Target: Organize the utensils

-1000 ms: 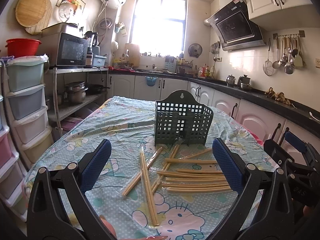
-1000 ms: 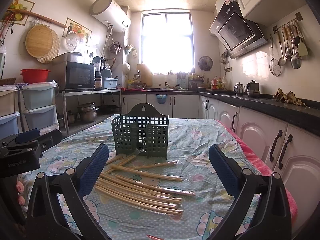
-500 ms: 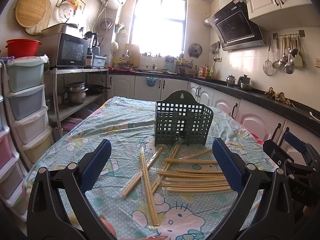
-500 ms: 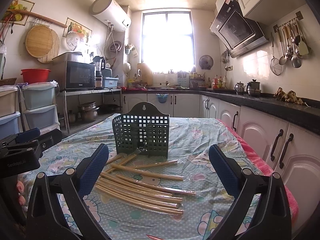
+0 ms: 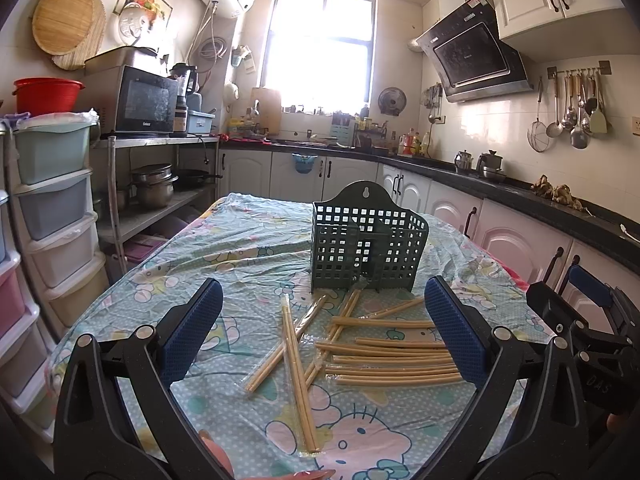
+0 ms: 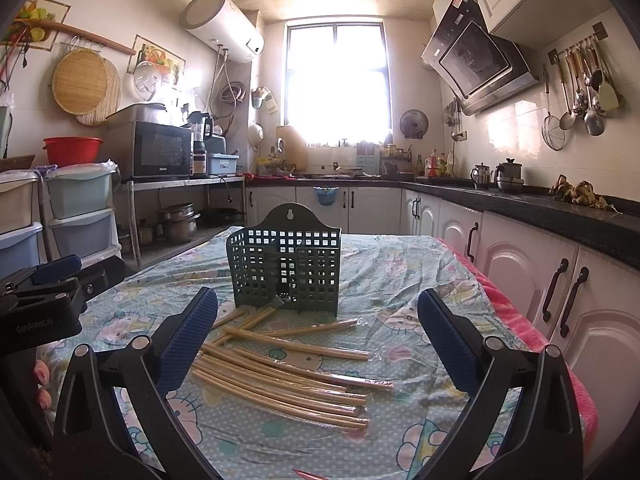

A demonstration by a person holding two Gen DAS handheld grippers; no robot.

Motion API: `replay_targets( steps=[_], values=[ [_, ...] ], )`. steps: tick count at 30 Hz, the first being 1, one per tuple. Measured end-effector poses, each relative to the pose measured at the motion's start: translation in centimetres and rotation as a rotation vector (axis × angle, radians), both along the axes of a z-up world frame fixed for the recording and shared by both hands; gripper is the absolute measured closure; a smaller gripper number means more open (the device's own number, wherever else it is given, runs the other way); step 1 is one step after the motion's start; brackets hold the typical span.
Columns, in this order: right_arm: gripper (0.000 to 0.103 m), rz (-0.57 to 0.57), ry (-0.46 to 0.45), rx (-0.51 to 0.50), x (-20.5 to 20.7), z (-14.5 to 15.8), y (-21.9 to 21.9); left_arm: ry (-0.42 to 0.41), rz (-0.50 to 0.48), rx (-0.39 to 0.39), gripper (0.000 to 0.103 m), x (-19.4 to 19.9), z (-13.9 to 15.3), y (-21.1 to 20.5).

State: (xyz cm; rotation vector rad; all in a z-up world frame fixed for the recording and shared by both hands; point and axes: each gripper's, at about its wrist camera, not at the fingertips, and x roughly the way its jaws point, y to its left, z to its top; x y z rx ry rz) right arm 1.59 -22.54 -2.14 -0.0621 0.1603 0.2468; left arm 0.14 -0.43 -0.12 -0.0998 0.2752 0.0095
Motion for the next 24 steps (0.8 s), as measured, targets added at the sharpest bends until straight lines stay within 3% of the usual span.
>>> replay_targets(
  steps=[10,14,24],
  values=[
    [0.006,0.052,0.035,-0.025,0.0,-0.6,1.0,0.035,-0.046,-0.033,0.010,0.7,-0.4,0.9],
    [0.006,0.106,0.082,-0.050,0.2,-0.7,2.1,0.097,-0.048,-0.070,0.010,1.8,-0.9,1.9],
    [0.006,0.149,0.238,-0.072,3.4,0.0,2.7,0.159,-0.009,-0.109,0.010,3.8,-1.4,4.4]
  ],
)
